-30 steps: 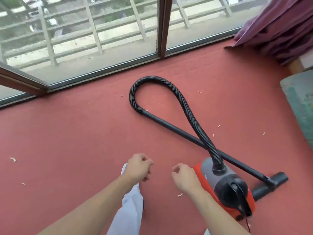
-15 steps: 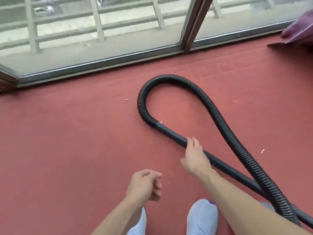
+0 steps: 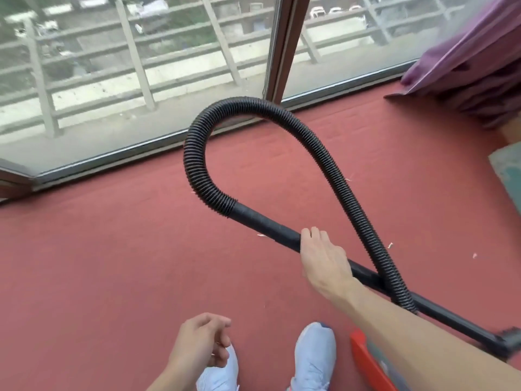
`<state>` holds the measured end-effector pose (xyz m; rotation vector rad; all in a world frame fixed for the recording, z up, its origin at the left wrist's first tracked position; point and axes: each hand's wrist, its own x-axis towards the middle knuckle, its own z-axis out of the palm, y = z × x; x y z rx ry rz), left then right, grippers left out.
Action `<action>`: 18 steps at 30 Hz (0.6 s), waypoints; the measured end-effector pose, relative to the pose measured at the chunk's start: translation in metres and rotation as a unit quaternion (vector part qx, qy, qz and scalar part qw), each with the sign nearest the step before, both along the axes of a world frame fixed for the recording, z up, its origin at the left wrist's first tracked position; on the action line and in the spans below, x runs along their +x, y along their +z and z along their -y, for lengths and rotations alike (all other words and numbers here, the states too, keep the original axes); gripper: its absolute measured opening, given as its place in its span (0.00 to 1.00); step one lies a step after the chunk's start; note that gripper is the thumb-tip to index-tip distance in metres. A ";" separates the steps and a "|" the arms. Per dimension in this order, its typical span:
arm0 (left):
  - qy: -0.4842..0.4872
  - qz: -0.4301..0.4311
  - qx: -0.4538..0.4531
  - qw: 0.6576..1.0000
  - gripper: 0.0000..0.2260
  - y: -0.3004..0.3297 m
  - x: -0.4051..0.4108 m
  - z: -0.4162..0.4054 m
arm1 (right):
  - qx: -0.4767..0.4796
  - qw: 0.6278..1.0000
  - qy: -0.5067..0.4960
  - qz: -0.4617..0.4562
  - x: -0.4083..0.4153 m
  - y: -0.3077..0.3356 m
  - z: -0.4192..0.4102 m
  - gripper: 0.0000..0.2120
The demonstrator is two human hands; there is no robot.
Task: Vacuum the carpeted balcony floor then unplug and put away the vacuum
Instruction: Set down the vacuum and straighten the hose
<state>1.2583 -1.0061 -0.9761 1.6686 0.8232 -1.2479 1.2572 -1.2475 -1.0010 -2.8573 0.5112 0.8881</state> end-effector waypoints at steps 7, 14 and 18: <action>-0.085 0.091 -0.038 0.991 0.08 0.180 0.015 0.063 | 0.012 0.993 -0.061 0.100 0.002 0.202 0.018 0.23; -0.045 -0.005 -0.127 0.991 0.09 0.303 0.007 0.113 | 0.006 0.942 -0.221 0.251 -0.034 0.318 0.016 0.26; 0.037 -0.115 -0.227 0.966 0.18 0.373 -0.008 0.142 | 0.060 0.919 -0.285 0.266 -0.051 0.371 0.011 0.13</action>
